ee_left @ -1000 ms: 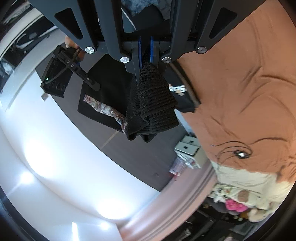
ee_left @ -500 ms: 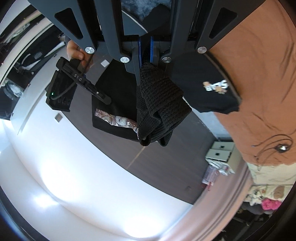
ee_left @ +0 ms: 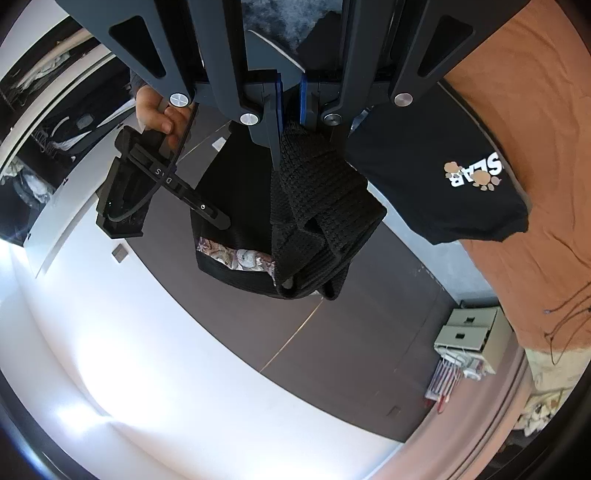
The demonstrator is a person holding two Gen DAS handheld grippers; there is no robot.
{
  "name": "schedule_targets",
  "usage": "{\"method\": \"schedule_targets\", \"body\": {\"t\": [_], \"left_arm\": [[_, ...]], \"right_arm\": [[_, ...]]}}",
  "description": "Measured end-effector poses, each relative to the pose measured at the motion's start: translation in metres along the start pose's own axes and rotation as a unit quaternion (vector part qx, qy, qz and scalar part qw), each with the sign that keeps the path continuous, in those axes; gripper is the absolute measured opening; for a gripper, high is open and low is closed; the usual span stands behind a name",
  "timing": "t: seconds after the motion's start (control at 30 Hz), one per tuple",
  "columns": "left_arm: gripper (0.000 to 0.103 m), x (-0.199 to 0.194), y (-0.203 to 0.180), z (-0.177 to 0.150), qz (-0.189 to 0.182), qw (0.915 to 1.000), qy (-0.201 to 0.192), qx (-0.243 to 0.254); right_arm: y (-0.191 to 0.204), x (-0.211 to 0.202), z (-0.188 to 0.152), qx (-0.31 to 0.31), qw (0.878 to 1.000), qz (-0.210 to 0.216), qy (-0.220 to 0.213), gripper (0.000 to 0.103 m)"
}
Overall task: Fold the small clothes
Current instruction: 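Lift the folded black shirt with both grippers toward the pile of clothes, then lower the folded shirt onto the black 'SLAB' shirt stack with both grippers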
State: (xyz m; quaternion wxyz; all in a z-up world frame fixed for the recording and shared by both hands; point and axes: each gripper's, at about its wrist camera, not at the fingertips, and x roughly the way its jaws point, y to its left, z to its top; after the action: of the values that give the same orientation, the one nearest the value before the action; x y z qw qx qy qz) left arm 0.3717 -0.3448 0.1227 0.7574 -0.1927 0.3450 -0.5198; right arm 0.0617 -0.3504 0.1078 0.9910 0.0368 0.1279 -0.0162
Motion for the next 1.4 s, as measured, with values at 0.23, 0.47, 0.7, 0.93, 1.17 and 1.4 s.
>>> {"method": "schedule_targets", "body": {"t": [0.23,0.47,0.7,0.93,1.17,1.4], "left_arm": [[0.006,0.032,0.047,0.017,0.026,0.9991,0.022,-0.024],[0.006,0.054,0.099,0.038,0.053,0.9971,0.033,-0.043],[0.006,0.074,0.156,0.051,0.073,0.9938,0.041,-0.073],[0.006,0.095,0.209,0.048,0.077,0.9896,0.051,-0.110],[0.006,0.107,0.256,0.038,0.086,0.9832,0.062,-0.149],[0.006,0.117,0.285,0.035,0.090,0.9792,0.062,-0.171]], "right_arm": [[0.031,0.042,-0.016,0.030,0.999,-0.006,0.022,0.007],[0.067,0.095,-0.019,0.064,0.997,-0.003,0.050,0.007],[0.103,0.143,-0.022,0.071,0.994,0.000,0.081,0.007],[0.126,0.183,-0.022,0.072,0.990,-0.004,0.120,0.007],[0.132,0.213,-0.020,0.070,0.984,-0.001,0.164,0.007],[0.104,0.215,-0.010,0.073,0.979,-0.010,0.192,0.007]]}}
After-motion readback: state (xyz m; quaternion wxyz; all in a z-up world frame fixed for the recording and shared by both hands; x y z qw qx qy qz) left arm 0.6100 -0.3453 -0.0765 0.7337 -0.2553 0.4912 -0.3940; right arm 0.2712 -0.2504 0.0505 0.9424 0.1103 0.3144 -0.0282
